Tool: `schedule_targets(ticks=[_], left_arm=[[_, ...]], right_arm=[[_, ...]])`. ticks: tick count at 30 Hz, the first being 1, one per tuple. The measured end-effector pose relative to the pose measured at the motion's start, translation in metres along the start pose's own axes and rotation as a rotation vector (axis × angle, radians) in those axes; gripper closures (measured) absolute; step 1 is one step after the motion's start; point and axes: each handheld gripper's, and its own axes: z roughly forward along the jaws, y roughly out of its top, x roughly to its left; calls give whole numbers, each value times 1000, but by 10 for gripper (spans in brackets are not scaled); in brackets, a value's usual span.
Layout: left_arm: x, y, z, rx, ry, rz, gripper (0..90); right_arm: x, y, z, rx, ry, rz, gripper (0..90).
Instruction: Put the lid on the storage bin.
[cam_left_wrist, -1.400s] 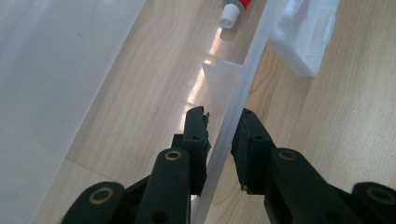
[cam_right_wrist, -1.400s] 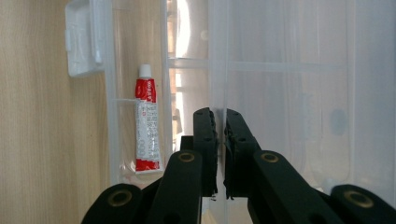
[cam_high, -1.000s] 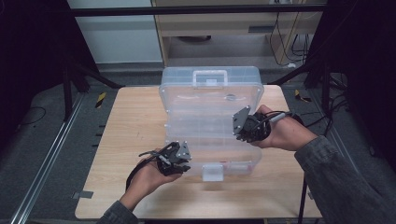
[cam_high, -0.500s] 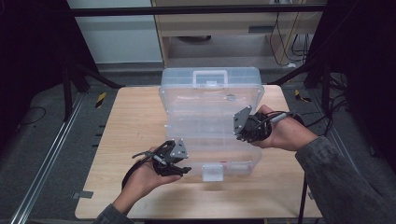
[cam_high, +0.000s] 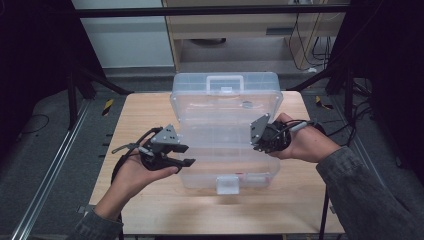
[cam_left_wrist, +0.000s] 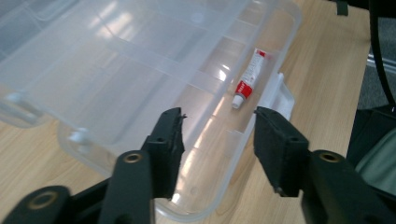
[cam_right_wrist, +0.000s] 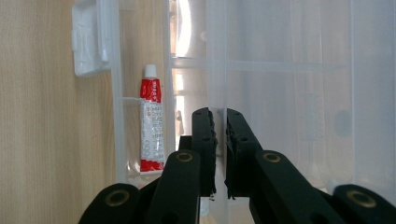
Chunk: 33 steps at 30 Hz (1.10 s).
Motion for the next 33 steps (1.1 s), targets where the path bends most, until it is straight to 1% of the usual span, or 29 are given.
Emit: schedule_targets(ticks=[1,3,4,5,6,7,8,9,10,11,12,13,14,15,19,22,29,33], left_arm=[[4,1,-3,-11,3,-11,567],[12,4,-8,-18,20,-22,648],[15,4,-9,-28,29,-35,666],[21,6,-11,-39,33,-55,701],[28,7,-13,-45,49,-71,732],[32,8,-14,-45,63,-80,765],[36,9,-14,-47,69,-89,814],[39,10,-15,-54,66,-105,814],[45,12,-16,-68,57,-127,830],[48,13,-16,-71,57,-135,868],[50,15,-17,-71,62,-139,868],[56,19,-17,-71,74,-151,888],[56,19,-17,-71,74,-151,891],[61,22,-18,-69,81,-160,891],[71,26,-16,-77,83,-190,895],[79,30,-12,-82,95,-208,896],[82,35,-9,-85,91,-216,896],[85,34,-8,-93,87,-234,896]], right_arm=[[0,0,0,0,0,0,838],[0,0,0,-2,0,1,835],[0,0,0,-2,1,-1,834],[0,0,0,-1,1,-1,833],[0,0,0,2,0,-2,831],[1,0,0,3,-1,-2,829],[1,0,0,4,-2,-4,828],[1,0,0,4,-2,-4,828],[1,0,0,3,-3,-3,827],[1,0,0,3,-1,-3,824],[1,0,0,3,-1,-3,824],[1,0,0,3,0,-3,821],[1,0,0,3,0,-3,821],[1,0,0,4,0,-4,820],[3,0,1,3,-1,-4,818],[4,-1,1,-3,2,-1,818],[5,-1,1,4,4,-4,808],[6,-1,1,7,-3,-7,808]])
